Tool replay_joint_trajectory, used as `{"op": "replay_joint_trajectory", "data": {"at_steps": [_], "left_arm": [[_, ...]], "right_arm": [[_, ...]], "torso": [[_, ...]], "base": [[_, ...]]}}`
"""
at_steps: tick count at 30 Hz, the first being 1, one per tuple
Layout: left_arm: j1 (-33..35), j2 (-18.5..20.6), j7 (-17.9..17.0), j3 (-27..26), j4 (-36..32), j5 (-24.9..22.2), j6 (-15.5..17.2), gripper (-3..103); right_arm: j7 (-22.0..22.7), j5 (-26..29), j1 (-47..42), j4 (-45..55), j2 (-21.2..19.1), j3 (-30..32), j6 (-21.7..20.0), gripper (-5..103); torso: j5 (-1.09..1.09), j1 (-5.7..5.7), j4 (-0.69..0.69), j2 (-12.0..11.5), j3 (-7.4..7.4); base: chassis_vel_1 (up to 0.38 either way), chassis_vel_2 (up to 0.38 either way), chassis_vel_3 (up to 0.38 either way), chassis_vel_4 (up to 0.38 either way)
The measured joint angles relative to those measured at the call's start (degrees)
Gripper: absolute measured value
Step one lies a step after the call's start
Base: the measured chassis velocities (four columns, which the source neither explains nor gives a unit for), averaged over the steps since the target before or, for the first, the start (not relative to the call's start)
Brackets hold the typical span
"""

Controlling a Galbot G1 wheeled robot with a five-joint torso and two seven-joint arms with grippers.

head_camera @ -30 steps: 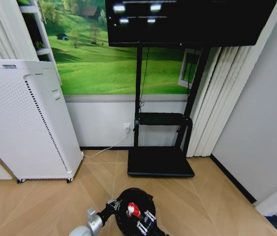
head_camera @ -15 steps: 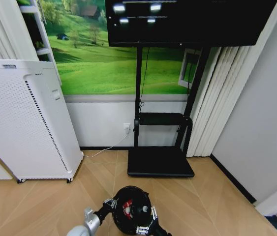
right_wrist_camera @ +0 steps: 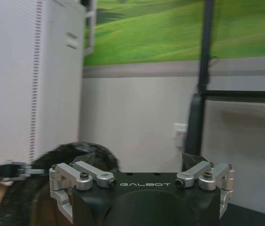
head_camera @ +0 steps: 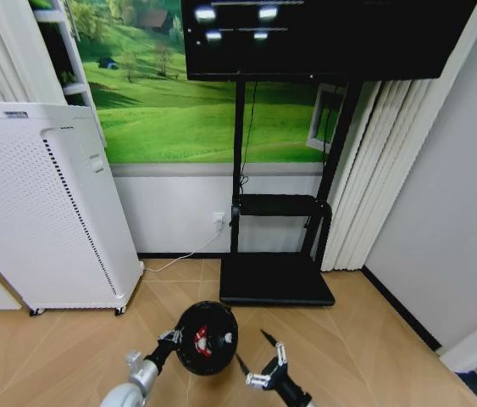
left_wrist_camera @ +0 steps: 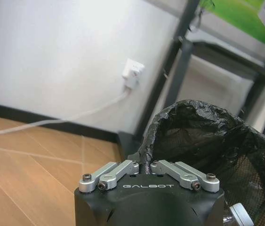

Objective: Pick up the trash bin and place the garbage on the floor into it.

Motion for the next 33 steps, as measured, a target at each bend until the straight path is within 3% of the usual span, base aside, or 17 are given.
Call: {"op": "replay_joint_trajectory", "data": {"at_steps": [7, 13, 17, 19, 25, 28, 33], "left_arm": [[4.8, -1.7, -3.2, -7.4, -5.8, 0.7, -1.1, 5], [7.9, -2.6, -5.3, -13.4, -8.4, -0.3, -1.3, 5], [10.7, -3.8, -9.4, -19.4, -11.5, -2.9, -0.5, 5], [11.3, -3.6, -12.0, -21.7, -12.2, -3.8, 0.9, 5], [14.7, -4.0, -15.5, -26.0, -13.9, -6.4, 5.6, 5], [19.6, -5.9, -18.8, -30.5, -15.7, -8.3, 10.0, 5], [24.2, -7.7, -21.1, -35.7, -17.4, -9.9, 13.1, 5]], "right_arm": [[9.7, 5.6, 1.8, 1.0, 4.8, 4.2, -6.7, 100], [15.7, 8.3, 4.1, 0.7, 5.7, 6.1, -11.6, 100], [19.7, 11.6, 5.7, 0.3, 6.1, 8.2, -15.5, 100], [21.2, 12.3, 5.6, 0.4, 7.0, 10.5, -16.8, 100], [23.4, 14.1, 6.0, 0.5, 7.8, 12.6, -18.7, 100], [24.8, 15.7, 7.0, -0.1, 7.6, 12.7, -20.4, 100], [25.7, 16.4, 7.9, -1.1, 7.5, 12.8, -21.7, 100]], "torso": [[0.0, 0.0, 0.01, 0.0, 0.0], [0.0, 0.0, 0.01, 0.0, 0.0], [0.01, 0.0, 0.02, 0.0, 0.0], [0.0, 0.0, 0.01, 0.0, 0.0], [0.0, 0.0, -0.02, 0.0, 0.0], [0.0, 0.0, 0.04, 0.0, -0.01], [0.0, 0.0, 0.0, 0.0, 0.0]], "base": [[0.0, 0.0, 0.0, 0.0], [0.0, 0.0, 0.0, 0.0], [0.0, 0.0, 0.0, 0.0], [0.0, 0.0, 0.0, 0.0], [0.0, 0.0, 0.0, 0.0], [0.0, 0.0, 0.0, 0.0], [0.0, 0.0, 0.0, 0.0]]}}
